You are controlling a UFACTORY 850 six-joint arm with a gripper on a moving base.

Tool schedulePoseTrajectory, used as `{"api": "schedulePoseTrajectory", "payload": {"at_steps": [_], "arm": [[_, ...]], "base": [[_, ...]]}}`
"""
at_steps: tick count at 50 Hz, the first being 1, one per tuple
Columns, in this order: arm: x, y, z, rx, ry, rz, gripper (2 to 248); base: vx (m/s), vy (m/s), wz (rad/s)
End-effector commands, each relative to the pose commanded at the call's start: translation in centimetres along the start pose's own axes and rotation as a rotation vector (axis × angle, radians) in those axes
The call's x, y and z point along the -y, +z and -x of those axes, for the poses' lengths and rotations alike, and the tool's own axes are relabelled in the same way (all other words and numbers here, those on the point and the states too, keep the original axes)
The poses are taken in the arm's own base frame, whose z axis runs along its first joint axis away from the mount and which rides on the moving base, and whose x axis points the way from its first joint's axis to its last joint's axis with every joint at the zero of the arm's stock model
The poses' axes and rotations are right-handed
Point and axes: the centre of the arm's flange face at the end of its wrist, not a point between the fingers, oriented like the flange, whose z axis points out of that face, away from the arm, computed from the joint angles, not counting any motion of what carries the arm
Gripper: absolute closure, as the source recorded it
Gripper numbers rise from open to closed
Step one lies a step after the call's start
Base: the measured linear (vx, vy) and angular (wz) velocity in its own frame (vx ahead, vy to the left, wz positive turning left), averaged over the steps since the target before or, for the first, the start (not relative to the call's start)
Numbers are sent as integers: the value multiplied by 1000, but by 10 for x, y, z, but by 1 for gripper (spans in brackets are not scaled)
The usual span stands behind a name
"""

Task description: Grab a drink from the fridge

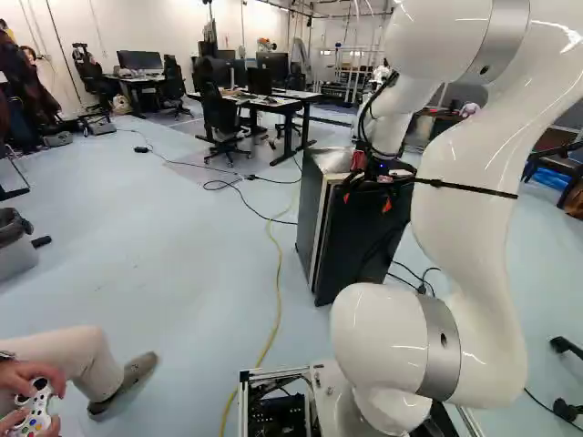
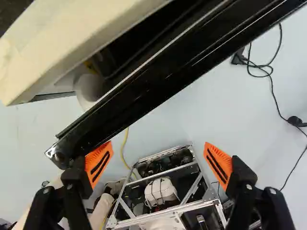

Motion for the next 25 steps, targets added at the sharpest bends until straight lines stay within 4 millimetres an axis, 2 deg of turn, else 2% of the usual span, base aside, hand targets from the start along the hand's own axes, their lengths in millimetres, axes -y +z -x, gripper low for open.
{"api": "schedulePoseTrajectory", "payload": {"at_steps": [25], "arm": [[18,3,-28,-25,-28,-4,3]], "base": [[0,0,0]]}}
